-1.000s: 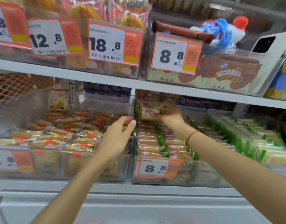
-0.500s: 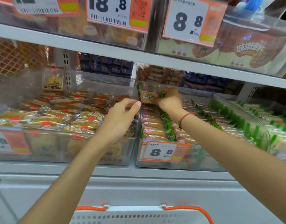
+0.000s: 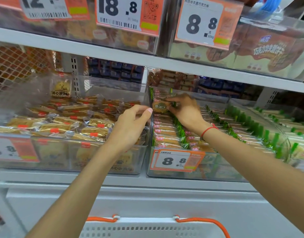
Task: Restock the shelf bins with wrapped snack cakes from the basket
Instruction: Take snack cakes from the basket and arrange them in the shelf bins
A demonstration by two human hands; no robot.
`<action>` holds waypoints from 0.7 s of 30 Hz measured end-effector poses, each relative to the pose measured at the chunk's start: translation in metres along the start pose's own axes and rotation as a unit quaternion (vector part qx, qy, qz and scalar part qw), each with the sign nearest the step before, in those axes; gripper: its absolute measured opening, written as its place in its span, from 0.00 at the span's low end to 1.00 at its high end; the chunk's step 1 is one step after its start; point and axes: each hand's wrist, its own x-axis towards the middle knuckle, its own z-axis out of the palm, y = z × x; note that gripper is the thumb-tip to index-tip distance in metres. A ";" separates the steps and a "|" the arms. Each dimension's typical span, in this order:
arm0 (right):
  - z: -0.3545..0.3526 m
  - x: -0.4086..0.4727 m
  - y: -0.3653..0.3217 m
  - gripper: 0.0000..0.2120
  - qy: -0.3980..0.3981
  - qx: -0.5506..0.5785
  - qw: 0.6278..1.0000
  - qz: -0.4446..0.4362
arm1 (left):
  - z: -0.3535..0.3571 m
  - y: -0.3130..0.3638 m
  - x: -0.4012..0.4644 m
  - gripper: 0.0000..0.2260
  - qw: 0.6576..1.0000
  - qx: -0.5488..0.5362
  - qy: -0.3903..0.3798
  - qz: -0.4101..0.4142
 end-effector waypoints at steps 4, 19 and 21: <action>-0.001 0.004 -0.007 0.16 0.031 -0.014 0.999 -0.019 | 0.000 -0.001 0.000 0.11 1.000 0.003 0.003 -0.001; -0.023 -0.010 -0.025 0.30 -0.094 -0.040 0.995 0.002 | -0.002 0.008 -0.012 0.15 0.997 0.031 0.071 0.009; -0.034 -0.028 -0.028 0.28 -0.073 -0.030 0.997 -0.003 | -0.004 0.015 -0.021 0.14 0.993 0.028 0.105 0.037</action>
